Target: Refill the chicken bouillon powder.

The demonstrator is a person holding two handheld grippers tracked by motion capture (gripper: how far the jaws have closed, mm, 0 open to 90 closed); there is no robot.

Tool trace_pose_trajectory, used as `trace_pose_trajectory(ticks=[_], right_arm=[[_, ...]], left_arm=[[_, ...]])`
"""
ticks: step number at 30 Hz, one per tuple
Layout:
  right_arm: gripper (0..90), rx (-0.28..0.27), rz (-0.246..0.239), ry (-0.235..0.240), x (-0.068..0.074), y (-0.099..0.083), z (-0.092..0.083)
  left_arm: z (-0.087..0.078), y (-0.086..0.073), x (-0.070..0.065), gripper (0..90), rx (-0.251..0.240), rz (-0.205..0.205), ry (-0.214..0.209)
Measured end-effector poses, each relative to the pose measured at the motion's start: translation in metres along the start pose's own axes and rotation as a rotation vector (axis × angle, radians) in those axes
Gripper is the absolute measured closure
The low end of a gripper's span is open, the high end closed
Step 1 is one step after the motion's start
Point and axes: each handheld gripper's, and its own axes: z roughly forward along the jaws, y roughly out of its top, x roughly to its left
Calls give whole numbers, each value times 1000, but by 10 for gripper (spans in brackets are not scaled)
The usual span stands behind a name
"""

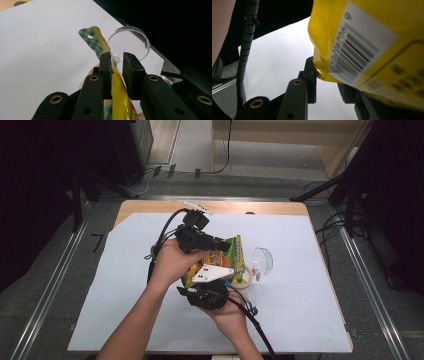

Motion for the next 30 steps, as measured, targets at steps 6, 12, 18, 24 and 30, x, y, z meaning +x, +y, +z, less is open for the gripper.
trace_pose_trajectory(ticks=[6,12,18,24,30], right_arm=[[721,2,8,2,1,2,0],[721,-5,26,8,4,4,-1],[720,1,23,3,4,5,0],[719,1,19,-3,4,4,0],[716,-8,24,-4,4,5,-1]], left_arm=[[-1,0,0,781,-5,-3,1],[-4,1,-1,785,-10,-1,-1],[-3,1,1,786,-5,-3,-6],[-3,1,2,785,-6,-7,-9],[-4,1,-1,787,-16,7,1]])
